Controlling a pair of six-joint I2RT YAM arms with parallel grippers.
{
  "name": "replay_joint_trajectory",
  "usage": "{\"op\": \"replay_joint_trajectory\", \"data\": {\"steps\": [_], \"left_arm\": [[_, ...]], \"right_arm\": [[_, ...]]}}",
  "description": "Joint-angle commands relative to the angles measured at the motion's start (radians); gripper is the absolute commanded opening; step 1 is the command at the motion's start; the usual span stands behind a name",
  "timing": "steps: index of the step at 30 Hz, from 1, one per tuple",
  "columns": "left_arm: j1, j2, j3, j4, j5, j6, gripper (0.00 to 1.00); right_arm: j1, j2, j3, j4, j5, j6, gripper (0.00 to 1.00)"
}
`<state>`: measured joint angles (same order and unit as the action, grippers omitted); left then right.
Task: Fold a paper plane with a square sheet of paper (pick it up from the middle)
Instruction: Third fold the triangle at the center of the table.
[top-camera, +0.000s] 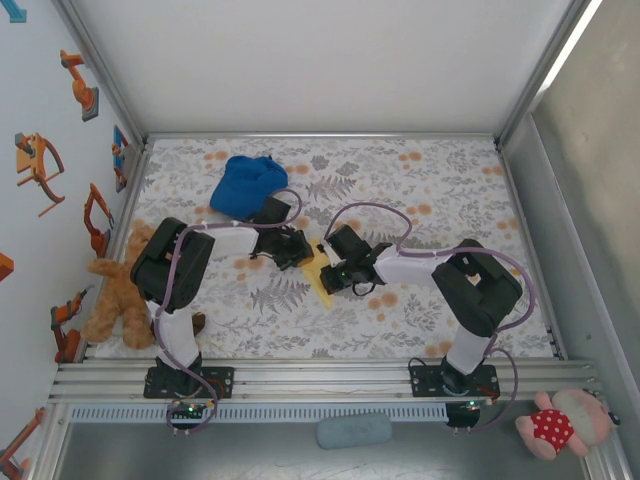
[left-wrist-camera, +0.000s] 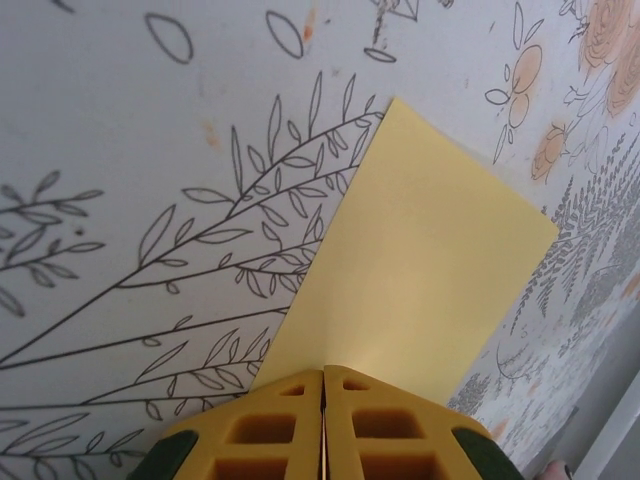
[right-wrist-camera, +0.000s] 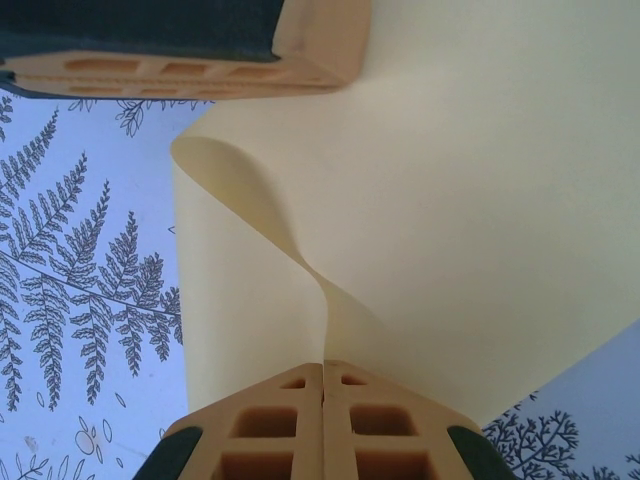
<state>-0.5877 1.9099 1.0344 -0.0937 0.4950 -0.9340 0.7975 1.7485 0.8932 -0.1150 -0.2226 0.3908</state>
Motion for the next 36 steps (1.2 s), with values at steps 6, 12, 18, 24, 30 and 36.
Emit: {"op": "replay_joint_trajectory", "data": {"steps": [6, 12, 18, 24, 30, 36], "left_arm": [[0.000, 0.056, 0.024, -0.132, -0.005, 0.048, 0.06], [0.001, 0.080, 0.040, -0.208, -0.035, 0.079, 0.05], [-0.003, 0.107, 0.061, -0.254, -0.055, 0.104, 0.04], [-0.005, 0.117, 0.067, -0.259, -0.058, 0.110, 0.03], [-0.007, 0.120, 0.070, -0.263, -0.056, 0.115, 0.03], [-0.009, 0.121, 0.077, -0.265, -0.055, 0.116, 0.03]], "right_arm": [[-0.009, -0.027, 0.000, -0.031, 0.032, 0.014, 0.00], [-0.010, -0.047, -0.008, -0.018, 0.029, 0.017, 0.00], [-0.011, -0.057, -0.010, -0.012, 0.029, 0.017, 0.00], [-0.011, -0.042, -0.013, -0.020, 0.044, 0.019, 0.00], [-0.011, -0.033, -0.019, -0.024, 0.054, 0.019, 0.00], [-0.011, -0.016, -0.019, -0.026, 0.057, 0.020, 0.00]]}}
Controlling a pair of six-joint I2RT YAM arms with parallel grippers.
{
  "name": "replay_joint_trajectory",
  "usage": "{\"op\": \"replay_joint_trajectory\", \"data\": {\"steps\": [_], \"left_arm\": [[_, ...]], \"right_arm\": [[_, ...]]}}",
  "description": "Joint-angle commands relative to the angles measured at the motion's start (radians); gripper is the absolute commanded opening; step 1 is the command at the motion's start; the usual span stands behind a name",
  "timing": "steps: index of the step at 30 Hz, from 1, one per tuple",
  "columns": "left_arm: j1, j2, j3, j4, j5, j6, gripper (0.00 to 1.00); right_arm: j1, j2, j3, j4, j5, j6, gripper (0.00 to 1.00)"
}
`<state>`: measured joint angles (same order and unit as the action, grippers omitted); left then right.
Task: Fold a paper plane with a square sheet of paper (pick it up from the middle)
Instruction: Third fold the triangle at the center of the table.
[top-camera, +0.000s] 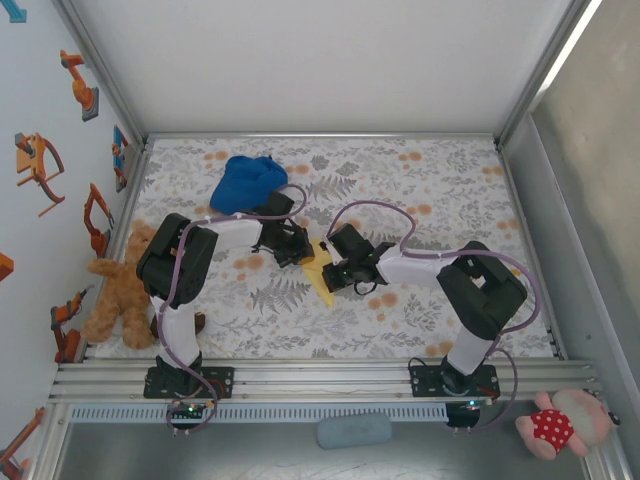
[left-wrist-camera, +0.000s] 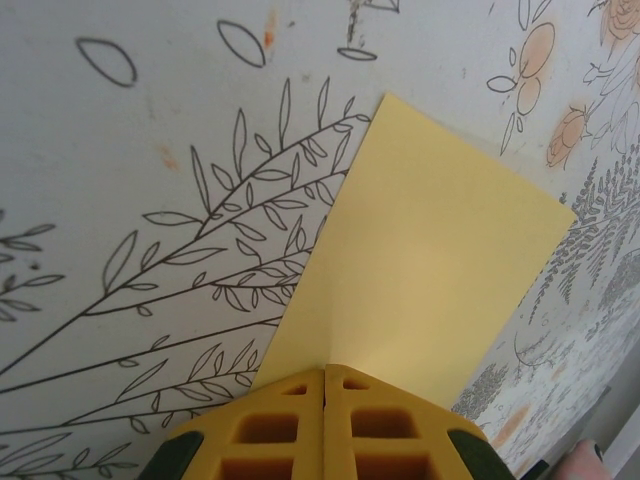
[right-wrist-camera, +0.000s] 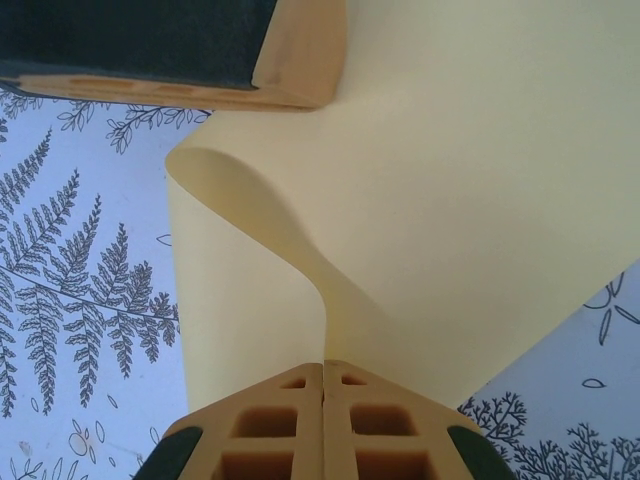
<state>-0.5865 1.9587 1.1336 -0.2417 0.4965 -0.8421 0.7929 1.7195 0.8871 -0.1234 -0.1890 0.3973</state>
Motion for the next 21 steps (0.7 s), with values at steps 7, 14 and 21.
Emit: {"op": "replay_joint_trajectory", "data": {"steps": [7, 14, 21], "left_arm": [[-0.012, 0.071, -0.012, -0.123, -0.056, 0.025, 0.04], [-0.010, 0.028, 0.014, -0.135, -0.056, 0.033, 0.05], [0.004, -0.159, -0.039, -0.046, -0.069, 0.000, 0.16]], "right_arm": [[-0.006, 0.030, -0.015, -0.022, 0.028, 0.017, 0.00], [-0.007, 0.043, -0.020, -0.034, 0.031, 0.020, 0.00], [-0.006, 0.039, -0.025, -0.035, 0.033, 0.020, 0.00]]}}
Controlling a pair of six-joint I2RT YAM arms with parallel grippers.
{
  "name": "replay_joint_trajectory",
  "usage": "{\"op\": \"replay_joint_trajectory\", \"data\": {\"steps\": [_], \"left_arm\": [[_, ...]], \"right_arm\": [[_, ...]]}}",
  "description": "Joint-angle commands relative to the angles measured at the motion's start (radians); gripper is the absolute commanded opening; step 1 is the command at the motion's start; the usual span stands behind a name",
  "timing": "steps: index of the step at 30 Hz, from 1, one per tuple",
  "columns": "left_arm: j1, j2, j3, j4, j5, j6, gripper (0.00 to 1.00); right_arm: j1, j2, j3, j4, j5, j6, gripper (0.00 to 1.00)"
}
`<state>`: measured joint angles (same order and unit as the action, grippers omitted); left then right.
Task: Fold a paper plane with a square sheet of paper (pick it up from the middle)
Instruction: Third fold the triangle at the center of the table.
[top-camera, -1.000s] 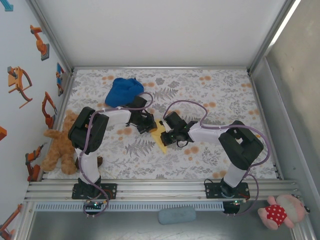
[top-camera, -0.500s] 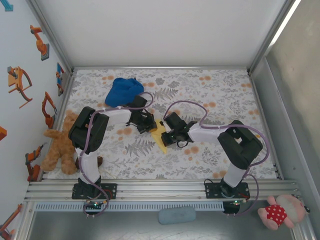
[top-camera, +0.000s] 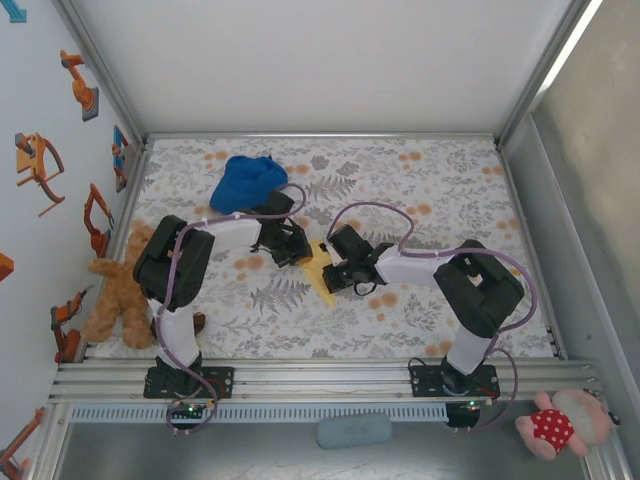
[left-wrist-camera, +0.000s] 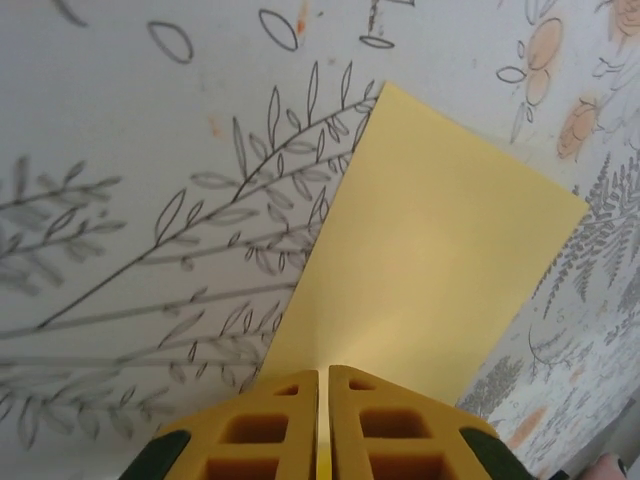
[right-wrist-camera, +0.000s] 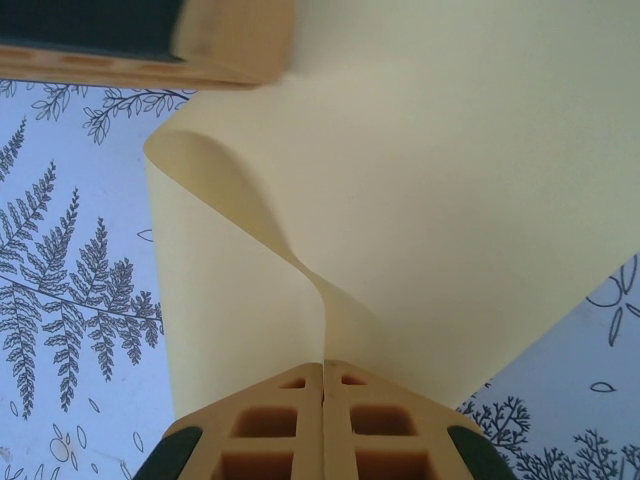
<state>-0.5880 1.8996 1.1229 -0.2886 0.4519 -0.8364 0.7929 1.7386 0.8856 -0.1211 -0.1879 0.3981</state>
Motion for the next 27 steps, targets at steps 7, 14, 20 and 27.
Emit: {"op": "replay_joint_trajectory", "data": {"steps": [7, 14, 20, 27], "left_arm": [[-0.018, -0.202, -0.192, 0.207, 0.041, -0.112, 0.20], [-0.064, -0.177, -0.260, 0.294, 0.069, -0.157, 0.10], [-0.074, -0.130, -0.258, 0.309, 0.099, -0.152, 0.09], [-0.077, -0.121, -0.266, 0.260, 0.076, -0.124, 0.08]], "right_arm": [[-0.007, 0.026, -0.016, -0.034, 0.024, 0.019, 0.00], [-0.009, 0.030, -0.015, -0.034, 0.019, 0.018, 0.00], [-0.008, 0.031, -0.007, -0.041, 0.020, 0.015, 0.00], [-0.008, 0.034, -0.004, -0.045, 0.022, 0.015, 0.00]]}}
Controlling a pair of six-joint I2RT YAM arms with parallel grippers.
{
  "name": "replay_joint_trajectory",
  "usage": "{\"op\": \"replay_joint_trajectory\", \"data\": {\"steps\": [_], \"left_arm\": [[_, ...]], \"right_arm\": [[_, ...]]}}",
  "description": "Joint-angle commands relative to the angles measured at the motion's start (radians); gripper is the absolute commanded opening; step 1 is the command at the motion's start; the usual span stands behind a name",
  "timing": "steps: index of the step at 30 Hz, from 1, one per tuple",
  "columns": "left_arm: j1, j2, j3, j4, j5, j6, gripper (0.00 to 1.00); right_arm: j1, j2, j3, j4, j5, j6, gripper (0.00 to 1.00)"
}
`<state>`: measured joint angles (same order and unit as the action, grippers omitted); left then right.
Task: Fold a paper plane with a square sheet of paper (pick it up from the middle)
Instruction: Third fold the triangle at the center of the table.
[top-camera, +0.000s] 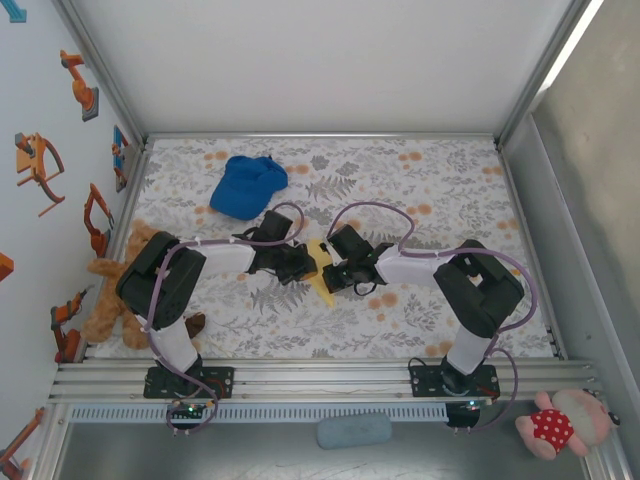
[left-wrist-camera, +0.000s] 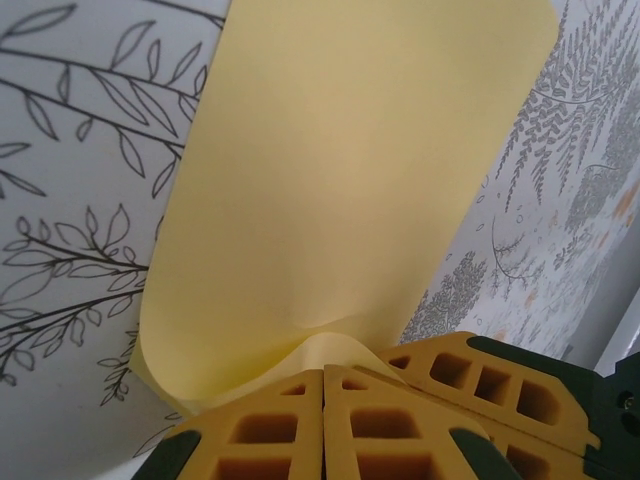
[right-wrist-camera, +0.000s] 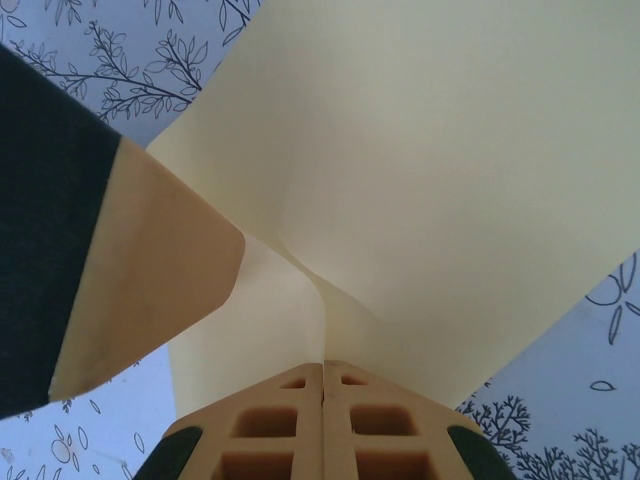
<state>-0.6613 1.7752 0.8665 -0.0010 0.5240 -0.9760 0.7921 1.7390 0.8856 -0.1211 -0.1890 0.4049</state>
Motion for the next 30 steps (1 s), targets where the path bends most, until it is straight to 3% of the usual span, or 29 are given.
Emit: {"op": "replay_joint_trajectory", "data": {"steps": [1, 30], "left_arm": [[-0.004, 0.003, -0.011, -0.034, -0.002, 0.020, 0.08], [-0.004, 0.071, 0.064, -0.189, -0.077, 0.063, 0.07]], "right_arm": [[-0.007, 0.034, -0.004, -0.044, 0.023, 0.008, 0.00], [-0.007, 0.021, -0.001, -0.051, 0.028, 0.020, 0.00]]}}
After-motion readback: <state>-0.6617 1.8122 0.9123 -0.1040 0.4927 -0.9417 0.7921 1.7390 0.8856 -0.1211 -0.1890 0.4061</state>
